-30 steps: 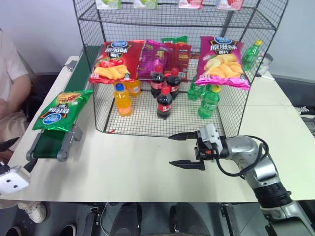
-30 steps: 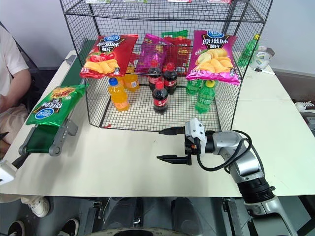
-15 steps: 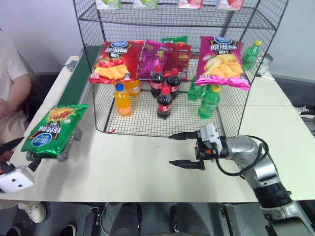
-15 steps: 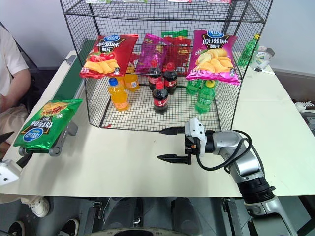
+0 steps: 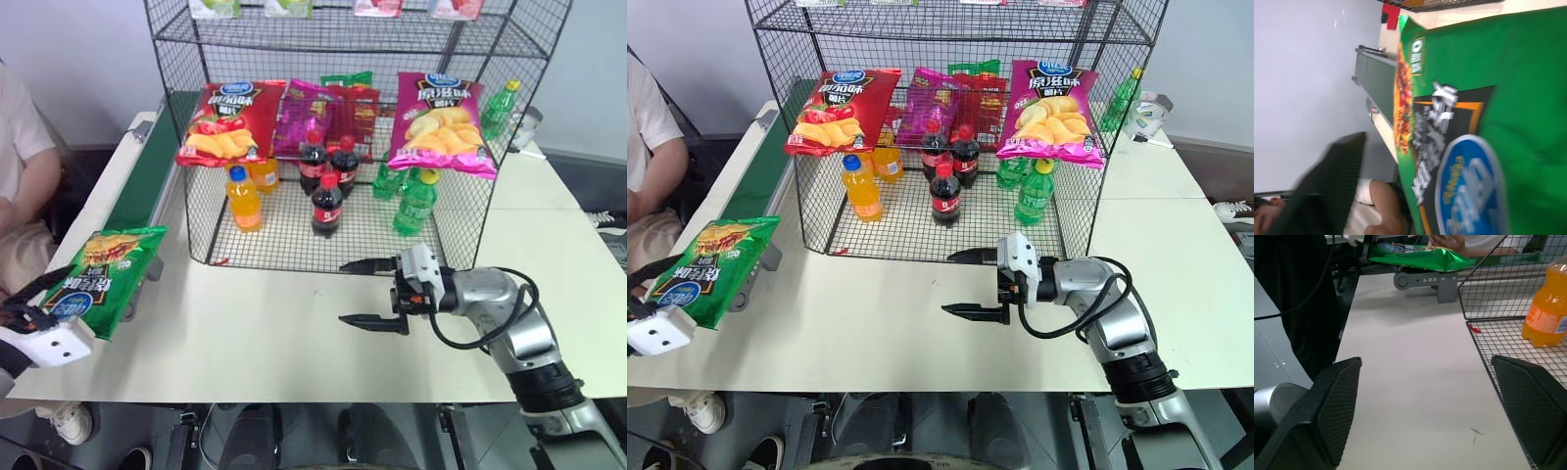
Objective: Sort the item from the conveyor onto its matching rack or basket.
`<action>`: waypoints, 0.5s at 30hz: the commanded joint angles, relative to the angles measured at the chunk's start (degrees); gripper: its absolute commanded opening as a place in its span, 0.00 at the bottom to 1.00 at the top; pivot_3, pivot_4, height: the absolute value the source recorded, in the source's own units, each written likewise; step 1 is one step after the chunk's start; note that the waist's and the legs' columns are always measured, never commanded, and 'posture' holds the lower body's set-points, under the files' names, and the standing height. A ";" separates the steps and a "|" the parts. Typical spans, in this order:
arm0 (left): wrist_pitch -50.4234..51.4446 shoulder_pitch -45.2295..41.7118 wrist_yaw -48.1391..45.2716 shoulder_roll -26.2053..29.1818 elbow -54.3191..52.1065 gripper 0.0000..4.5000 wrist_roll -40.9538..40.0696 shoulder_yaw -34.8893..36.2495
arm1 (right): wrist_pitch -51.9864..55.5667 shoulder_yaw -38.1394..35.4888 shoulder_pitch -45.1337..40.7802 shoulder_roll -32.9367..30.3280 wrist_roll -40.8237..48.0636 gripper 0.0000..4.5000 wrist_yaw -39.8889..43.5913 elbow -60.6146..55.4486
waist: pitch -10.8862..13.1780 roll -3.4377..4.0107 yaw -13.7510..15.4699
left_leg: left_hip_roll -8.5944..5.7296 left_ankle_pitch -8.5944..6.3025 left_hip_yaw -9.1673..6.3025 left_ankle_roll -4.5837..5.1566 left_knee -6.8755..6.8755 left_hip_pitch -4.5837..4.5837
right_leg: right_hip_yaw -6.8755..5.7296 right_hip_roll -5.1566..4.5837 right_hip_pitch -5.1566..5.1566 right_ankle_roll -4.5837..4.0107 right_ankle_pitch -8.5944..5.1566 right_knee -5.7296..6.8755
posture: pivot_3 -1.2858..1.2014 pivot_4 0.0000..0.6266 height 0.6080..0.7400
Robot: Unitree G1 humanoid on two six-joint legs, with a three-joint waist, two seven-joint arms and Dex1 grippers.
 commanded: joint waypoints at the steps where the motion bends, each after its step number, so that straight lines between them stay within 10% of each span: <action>1: 1.21 -0.02 0.27 1.10 -0.72 0.47 -1.41 0.53 | -1.43 -1.83 -0.81 -0.63 0.00 1.00 -0.33 -0.57 | 0.00 0.00 0.00 | 0.00 0.00 0.00 0.00 0.00 0.00 | 0.00 0.00 0.00 0.00 0.00 0.00 | 0.52 0.24 0.99; 5: 2.34 -0.06 -0.67 1.01 -2.21 0.01 -3.13 0.50 | -2.07 -1.72 -1.11 -0.46 -0.35 1.00 -0.65 -0.05 | 0.00 0.00 0.00 | 0.00 0.00 0.00 0.00 0.00 0.00 | 0.00 0.00 0.00 0.00 0.00 0.01 | 0.52 0.24 0.99; 12: 7.21 1.55 -10.66 -2.13 -7.62 0.01 -24.01 1.62 | -1.81 -1.51 -2.09 -0.13 -0.46 1.00 -0.59 0.91 | 0.00 0.00 -0.12 | 0.01 0.00 0.01 0.00 0.00 0.02 | 0.01 -0.01 0.00 0.00 0.00 0.03 | 0.52 0.24 0.99; 15: 17.73 5.04 -22.89 -3.43 -18.68 0.01 -46.31 2.23 | -2.17 -1.48 -2.46 0.05 -0.60 1.00 -0.61 1.52 | 0.00 0.00 -0.09 | 0.03 0.00 0.00 -0.01 0.01 0.03 | 0.01 -0.03 0.01 -0.01 0.00 0.04 | 0.52 0.24 0.99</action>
